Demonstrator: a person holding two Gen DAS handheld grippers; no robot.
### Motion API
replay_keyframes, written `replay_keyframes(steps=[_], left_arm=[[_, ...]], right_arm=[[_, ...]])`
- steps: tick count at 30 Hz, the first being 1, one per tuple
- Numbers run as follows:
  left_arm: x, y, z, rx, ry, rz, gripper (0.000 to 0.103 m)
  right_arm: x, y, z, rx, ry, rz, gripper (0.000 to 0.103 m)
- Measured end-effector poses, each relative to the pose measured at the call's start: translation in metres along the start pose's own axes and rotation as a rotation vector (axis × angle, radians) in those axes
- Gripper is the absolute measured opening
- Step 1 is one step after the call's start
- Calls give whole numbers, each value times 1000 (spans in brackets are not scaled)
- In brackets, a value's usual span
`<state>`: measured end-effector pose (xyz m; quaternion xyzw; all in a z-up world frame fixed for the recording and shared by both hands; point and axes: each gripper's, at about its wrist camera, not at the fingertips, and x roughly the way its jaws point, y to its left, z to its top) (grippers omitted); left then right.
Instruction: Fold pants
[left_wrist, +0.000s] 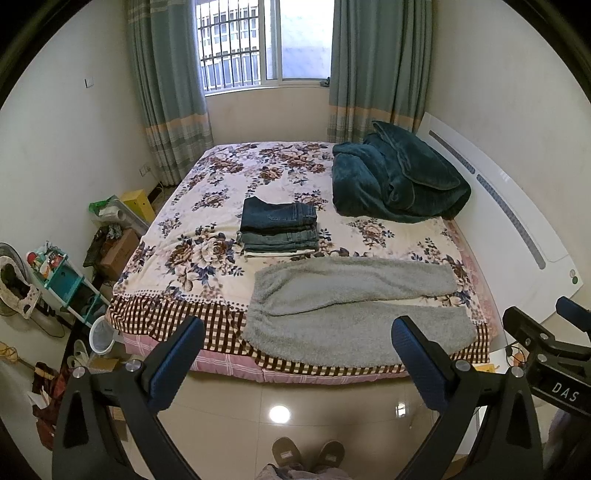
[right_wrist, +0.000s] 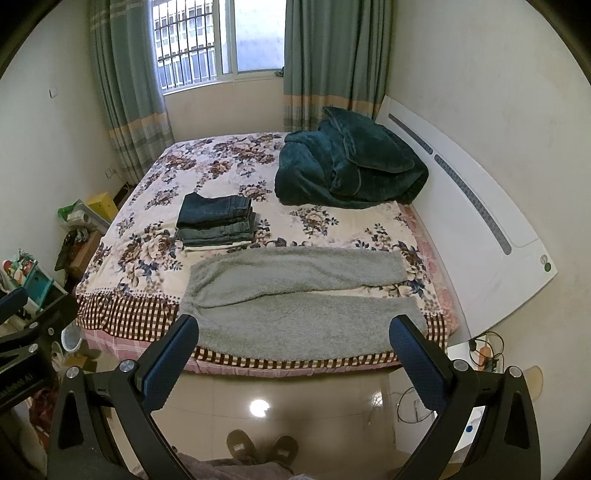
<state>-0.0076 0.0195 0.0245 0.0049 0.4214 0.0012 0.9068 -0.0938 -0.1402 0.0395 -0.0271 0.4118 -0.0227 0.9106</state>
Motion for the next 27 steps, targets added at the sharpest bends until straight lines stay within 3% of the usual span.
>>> replay_keyframes(steps=[6,14,23,27], left_arm=[[6,-4,5,-4,-4,11,103],[73,20,33,-44,-18,81,103],[208,31,47,-96,177,97,103],[287,37,54,-200,329,107,103]], right_arm=[[13,2,1,66,24,-19,103],[91,-17,7,191,53,-102,103],[245,-57,32,310,171,-156,103],[341,-102,50,363,222,-182,103]])
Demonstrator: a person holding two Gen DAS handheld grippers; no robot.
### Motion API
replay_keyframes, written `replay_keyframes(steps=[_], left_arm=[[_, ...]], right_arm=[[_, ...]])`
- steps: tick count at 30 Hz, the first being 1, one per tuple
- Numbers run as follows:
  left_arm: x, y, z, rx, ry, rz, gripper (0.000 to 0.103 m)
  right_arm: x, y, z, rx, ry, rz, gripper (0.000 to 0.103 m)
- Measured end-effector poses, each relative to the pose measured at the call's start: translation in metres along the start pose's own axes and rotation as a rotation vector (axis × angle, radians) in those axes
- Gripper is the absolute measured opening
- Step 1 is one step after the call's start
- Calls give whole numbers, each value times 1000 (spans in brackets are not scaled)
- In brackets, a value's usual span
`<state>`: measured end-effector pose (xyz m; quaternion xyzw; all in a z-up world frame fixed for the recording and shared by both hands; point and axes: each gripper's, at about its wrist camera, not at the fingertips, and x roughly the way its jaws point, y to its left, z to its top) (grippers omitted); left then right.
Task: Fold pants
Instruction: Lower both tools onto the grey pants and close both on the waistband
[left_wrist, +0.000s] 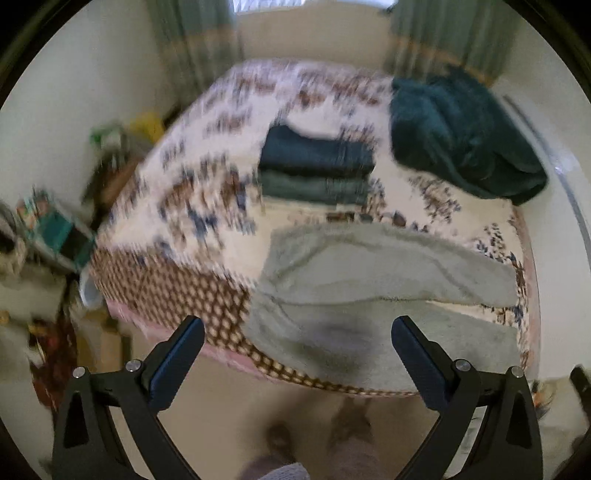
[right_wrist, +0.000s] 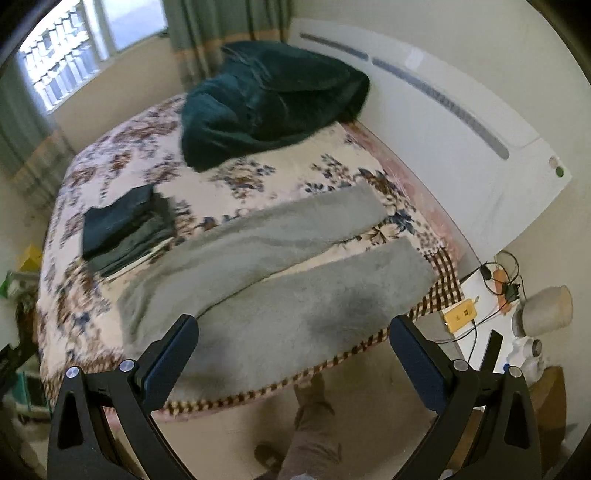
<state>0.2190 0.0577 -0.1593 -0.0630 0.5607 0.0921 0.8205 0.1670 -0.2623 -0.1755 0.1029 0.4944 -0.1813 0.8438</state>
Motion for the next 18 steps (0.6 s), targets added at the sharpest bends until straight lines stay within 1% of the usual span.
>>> replay_keyframes(steps=[2,3,5,6,9,11,12,13,15,17,18], left_arm=[[37,-2,18,-78,79,-4,103],[61,-5,29,-136,124,3,103],[97,-4,45,-232,190,4,103],[120,-4,54,-296,227,14,103],[184,-3,71,-479,312,15,103],[227,-7,81,-576,373,24,103],[251,-9,86,-625,399,25,103],[273,-12,91,-670,416,30,103],[314,-16,104,-733,438,35,103],[347,-19,117,-770,448,50,103],[369,-19,124,-797,447,59,103]], right_arm=[[56,-6,34,8,15,-26,103],[83,-8,50,7,20,-42,103],[138,-10,79,-6,36,-72,103],[171,-10,94,-19,52,-82,103],[265,-10,129,-40,139,-88,103],[329,-11,151,-44,191,-96,103],[354,-12,158,-42,210,-97,103],[383,-13,165,-39,230,-99,103],[426,-11,175,-31,259,-112,103],[482,-13,193,-17,273,-119,103],[499,-15,195,-14,277,-131,103]])
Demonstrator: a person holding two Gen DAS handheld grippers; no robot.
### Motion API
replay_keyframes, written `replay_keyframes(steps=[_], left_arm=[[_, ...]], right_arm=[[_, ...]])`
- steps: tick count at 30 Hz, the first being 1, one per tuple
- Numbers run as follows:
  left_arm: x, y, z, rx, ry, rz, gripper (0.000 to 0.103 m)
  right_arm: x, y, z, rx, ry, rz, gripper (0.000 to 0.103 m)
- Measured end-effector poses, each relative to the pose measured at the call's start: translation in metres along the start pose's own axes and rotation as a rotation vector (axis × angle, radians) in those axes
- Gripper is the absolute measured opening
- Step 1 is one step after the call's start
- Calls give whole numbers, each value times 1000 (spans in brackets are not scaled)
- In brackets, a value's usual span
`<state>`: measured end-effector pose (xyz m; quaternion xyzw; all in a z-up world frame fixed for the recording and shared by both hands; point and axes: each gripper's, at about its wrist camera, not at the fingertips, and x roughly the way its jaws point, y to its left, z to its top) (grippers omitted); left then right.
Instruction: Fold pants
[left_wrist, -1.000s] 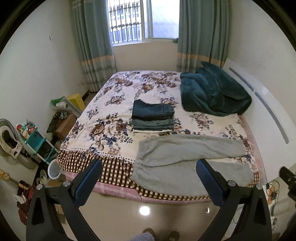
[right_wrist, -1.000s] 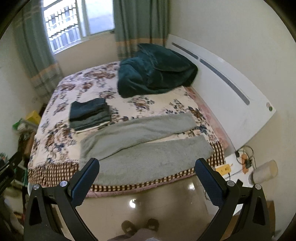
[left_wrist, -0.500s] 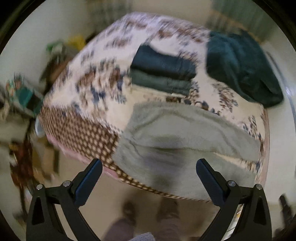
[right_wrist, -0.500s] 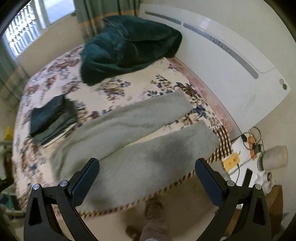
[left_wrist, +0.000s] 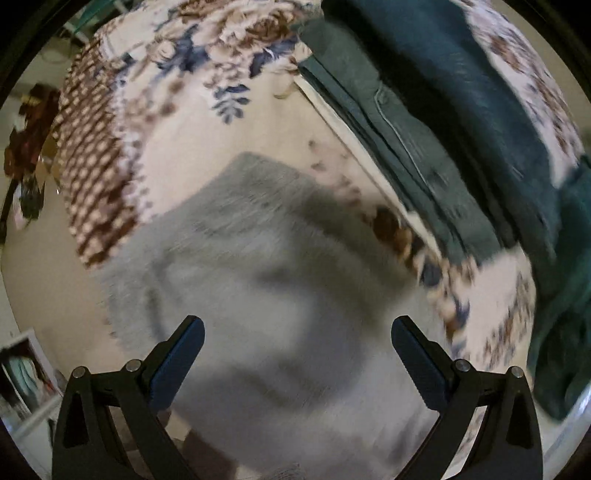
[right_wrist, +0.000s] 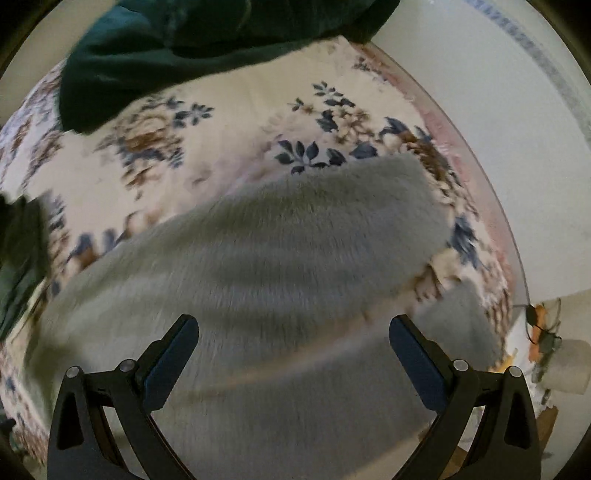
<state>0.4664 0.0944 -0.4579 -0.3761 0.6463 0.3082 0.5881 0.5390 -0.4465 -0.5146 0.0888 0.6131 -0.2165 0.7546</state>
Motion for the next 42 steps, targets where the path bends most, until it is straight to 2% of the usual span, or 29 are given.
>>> replay_keyframes(steps=[3,6,9,13,15,18,19,20,21,22,23,24,25,26,31,35,37,40,42], left_arm=[[41,-22,27,-51,10,-5,103],[79,-32,41,-107,47,-23,95],[100,-39,44,-128,67,-26,93],[115,-46,41,-103,70,31,92],[120,-45,41,-97,68,51,85],[120,-46,43,-74,29,65,62],[117,-47,44,-51,8,74,49],[115,-46,43,-37,-5,85,38],[111,-46,43,-25,-18,87,34],[105,-44,41,-16,-30,76,28],[102,-40,40,-8,-40,67,22],[95,-36,37,10,-50,54,19],[86,-29,31,32,-64,32,16],[76,-25,26,51,-80,7,14],[6,6,-21,135,-138,-131,11],[-39,72,-63,102,-120,-257,11],[-59,114,-72,79,-103,-303,11],[-64,166,-97,82,-60,-318,11],[-43,184,-107,94,-25,-316,11]], right_arm=[[48,-3,25,34,22,-23,103],[82,-16,46,99,52,-27,103],[107,-30,64,199,103,17,103],[144,-43,88,356,180,73,103],[159,-46,95,422,213,100,103],[182,-46,107,480,258,105,103],[189,-45,110,486,277,95,103],[194,-44,111,483,290,85,100],[199,-43,111,476,303,73,95],[201,-41,110,464,312,64,79],[200,-40,108,438,312,49,54],[196,-39,107,419,295,42,43],[191,-39,104,404,277,40,22],[181,-41,100,380,247,51,11],[121,-71,62,363,146,148,8],[67,-110,13,372,103,207,8],[36,-139,-11,376,65,214,8],[11,-174,-51,385,37,188,7],[8,-201,-75,383,31,139,7]])
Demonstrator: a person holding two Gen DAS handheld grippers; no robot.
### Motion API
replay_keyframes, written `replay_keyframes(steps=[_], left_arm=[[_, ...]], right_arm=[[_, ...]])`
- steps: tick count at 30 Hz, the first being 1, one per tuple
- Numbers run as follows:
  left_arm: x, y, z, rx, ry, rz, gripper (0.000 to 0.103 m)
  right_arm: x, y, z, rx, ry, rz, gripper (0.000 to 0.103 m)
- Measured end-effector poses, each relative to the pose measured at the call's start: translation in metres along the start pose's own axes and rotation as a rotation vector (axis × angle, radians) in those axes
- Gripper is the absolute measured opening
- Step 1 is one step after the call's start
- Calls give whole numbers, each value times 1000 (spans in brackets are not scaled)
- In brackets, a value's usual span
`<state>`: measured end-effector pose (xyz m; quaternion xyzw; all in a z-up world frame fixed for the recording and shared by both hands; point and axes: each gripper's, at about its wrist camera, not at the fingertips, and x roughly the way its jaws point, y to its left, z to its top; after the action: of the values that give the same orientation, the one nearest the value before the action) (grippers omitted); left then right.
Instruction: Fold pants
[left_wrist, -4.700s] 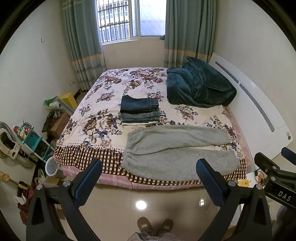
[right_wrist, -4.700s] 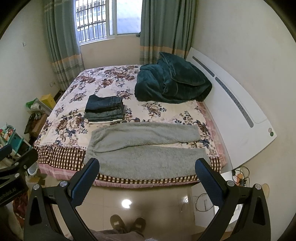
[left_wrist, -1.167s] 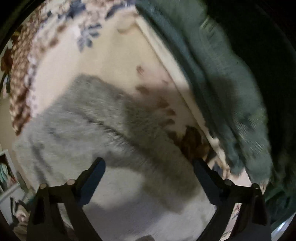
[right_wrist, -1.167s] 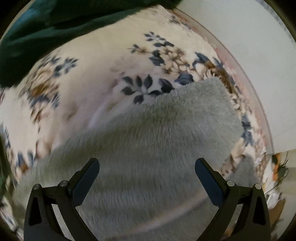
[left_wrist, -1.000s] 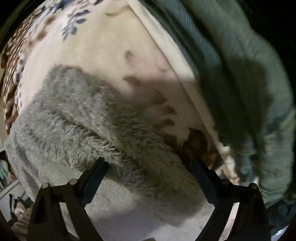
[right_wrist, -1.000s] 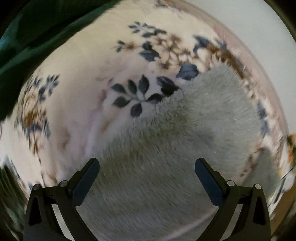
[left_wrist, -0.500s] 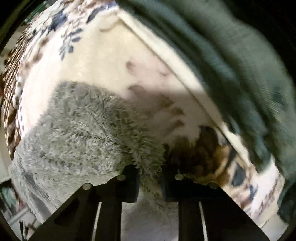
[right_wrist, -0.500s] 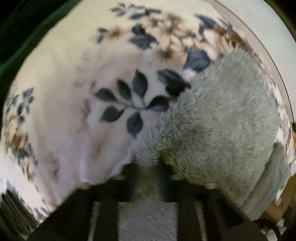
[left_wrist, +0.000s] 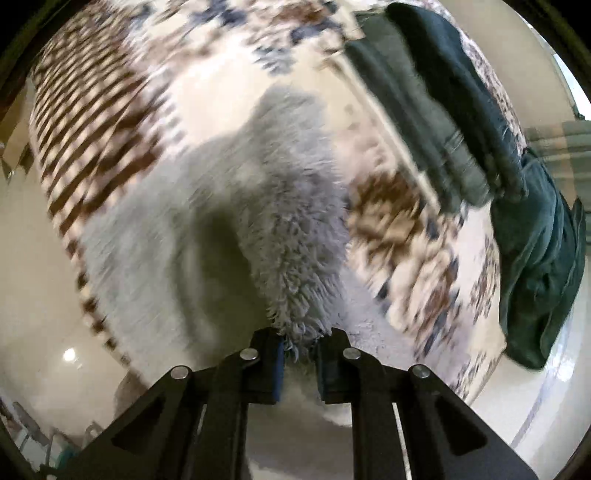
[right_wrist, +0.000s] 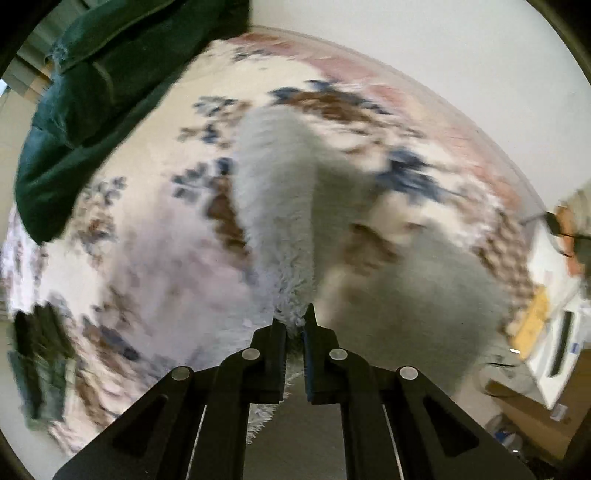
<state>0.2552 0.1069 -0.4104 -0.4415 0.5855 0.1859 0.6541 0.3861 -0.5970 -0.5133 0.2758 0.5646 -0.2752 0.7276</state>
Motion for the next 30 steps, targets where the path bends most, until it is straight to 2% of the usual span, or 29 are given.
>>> replay_keyframes(steps=[6,10,12,13,14,16,18,20,21,24,25,26,27,28,30], left_arm=[[40,71,-25,25,56,90,11],[53,97,-32,23,72,79,15],[39,105,-37,14,53,47,15],[33,106,-38,13,40,29,17],[21,107,-41,20,12,17,19],[8,102,-43,43,-49,22,28],[-15,107,-41,59,-128,2,30],[-21,107,-30,74,-180,23,40],[-18,112,-23,71,-197,41,41],[15,130,5,-43,-145,39,41],[22,136,12,-74,-131,19,40],[29,139,18,-89,-132,-6,31],[31,139,20,-81,-153,-29,15],[29,137,21,-58,-185,-26,5],[10,135,13,9,-286,-25,5]], right_arm=[[18,-76,-53,31,20,-179,6],[31,-97,-75,122,122,-136,10],[27,-92,-92,143,144,-77,36],[23,-87,-101,135,144,-42,60],[19,-80,-113,117,142,2,72],[20,-64,-125,77,157,40,72],[29,-42,-139,12,188,50,72],[37,-27,-152,-39,202,43,72],[40,-25,-155,-43,205,47,72],[52,-23,-167,-46,222,45,72],[55,-22,-165,-41,227,43,72],[57,-27,-168,-29,233,50,72],[58,-30,-166,-20,236,51,72],[57,-34,-168,-11,236,52,72],[55,-42,-168,-8,237,50,72]])
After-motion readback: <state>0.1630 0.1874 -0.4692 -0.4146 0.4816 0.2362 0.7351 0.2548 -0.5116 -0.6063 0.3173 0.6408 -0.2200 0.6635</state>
